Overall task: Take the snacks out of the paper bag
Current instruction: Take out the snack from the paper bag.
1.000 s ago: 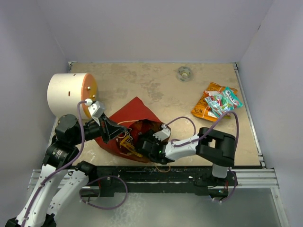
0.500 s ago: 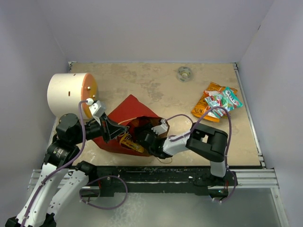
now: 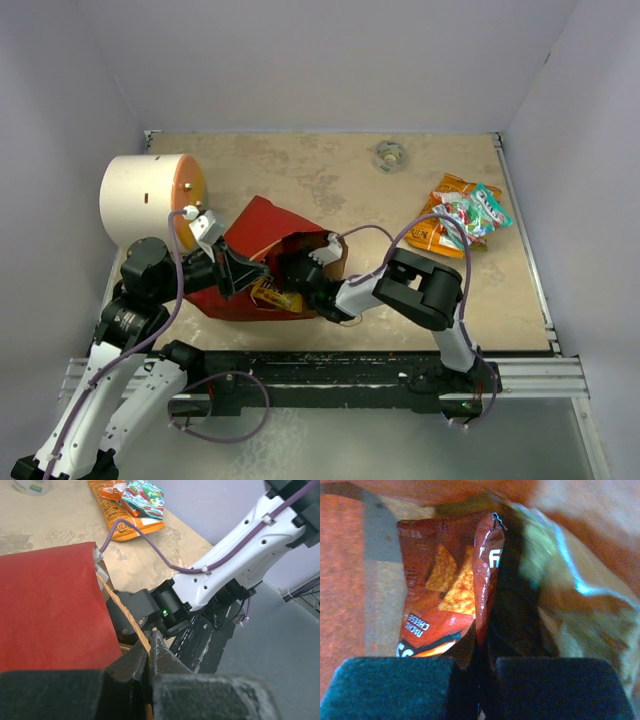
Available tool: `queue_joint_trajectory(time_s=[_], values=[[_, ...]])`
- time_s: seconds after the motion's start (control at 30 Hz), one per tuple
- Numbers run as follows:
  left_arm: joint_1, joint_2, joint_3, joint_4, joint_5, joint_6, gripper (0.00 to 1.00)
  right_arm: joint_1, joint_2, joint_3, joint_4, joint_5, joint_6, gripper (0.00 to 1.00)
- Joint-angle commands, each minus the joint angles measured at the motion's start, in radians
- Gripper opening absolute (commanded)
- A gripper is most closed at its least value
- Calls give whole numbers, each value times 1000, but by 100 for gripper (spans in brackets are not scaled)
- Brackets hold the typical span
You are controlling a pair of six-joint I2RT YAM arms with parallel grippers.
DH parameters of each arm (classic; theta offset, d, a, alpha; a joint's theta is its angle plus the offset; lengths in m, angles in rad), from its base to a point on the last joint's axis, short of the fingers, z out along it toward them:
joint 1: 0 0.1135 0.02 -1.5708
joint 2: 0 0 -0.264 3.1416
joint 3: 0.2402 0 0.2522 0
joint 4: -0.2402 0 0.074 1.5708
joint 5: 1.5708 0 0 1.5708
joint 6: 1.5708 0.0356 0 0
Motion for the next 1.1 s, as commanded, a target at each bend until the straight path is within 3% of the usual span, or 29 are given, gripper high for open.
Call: queue_joint_trajectory(time_s=[0.0,0.1,0.43,0.63,0.87,1.07], values=[[5,4,13,9,-60,-8,0,-16,-118,55,120,7,-301,0],[4,8,26,-21,-113,-7,0,-17,-192,33,169,-43,-503,0],[6,10,42,-74,-252,-17,0,-12,-490,-168,182,-151,-546,0],[5,-13,43,-91,-320,-28,0,-10,-645,-178,1,-185,-571,0],[6,-10,48,-102,-341,-32,0,-10,-781,-201,-109,-118,-578,0],[6,-44,49,-109,-384,-36,0,-10,-923,-142,-335,-91,-666,0]])
